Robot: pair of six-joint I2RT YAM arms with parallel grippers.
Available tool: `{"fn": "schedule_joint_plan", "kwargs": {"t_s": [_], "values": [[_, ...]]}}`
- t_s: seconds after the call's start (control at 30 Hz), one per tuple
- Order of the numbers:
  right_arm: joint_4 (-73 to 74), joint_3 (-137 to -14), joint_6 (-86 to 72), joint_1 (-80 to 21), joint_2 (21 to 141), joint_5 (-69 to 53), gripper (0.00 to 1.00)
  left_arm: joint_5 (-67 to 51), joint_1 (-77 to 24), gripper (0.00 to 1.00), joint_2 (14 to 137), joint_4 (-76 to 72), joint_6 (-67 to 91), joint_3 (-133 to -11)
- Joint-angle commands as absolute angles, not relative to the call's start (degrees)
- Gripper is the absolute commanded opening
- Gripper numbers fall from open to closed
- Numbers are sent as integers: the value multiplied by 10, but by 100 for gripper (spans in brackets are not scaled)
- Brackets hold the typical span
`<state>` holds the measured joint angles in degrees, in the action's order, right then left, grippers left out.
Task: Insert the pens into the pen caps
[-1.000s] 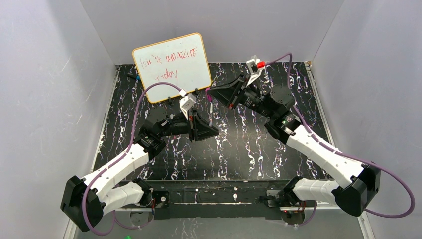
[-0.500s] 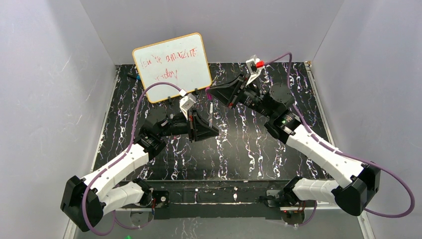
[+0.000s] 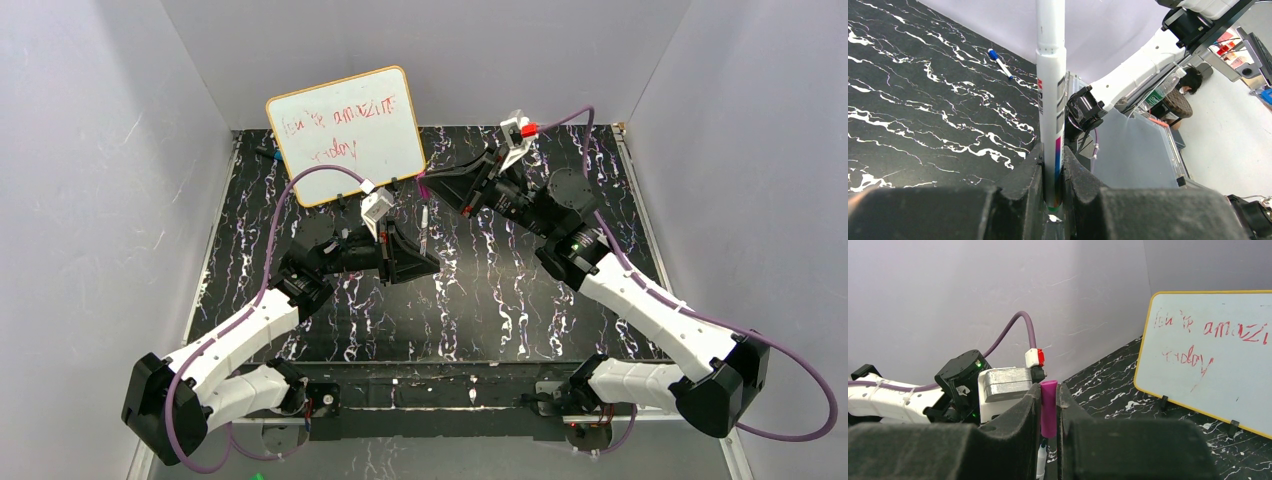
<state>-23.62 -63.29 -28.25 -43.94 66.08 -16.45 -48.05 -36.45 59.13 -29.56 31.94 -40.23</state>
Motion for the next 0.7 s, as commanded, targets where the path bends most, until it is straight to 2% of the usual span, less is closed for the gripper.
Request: {"fn": "schedule_joint_plan", "kwargs": {"t_s": [0.0, 0.67], "values": [[-248, -653, -277, -440, 650, -166, 16, -489, -365, 0, 571, -302, 310, -406], [-253, -624, -296, -440, 631, -167, 16, -486, -365, 0, 571, -295, 303, -406]]}}
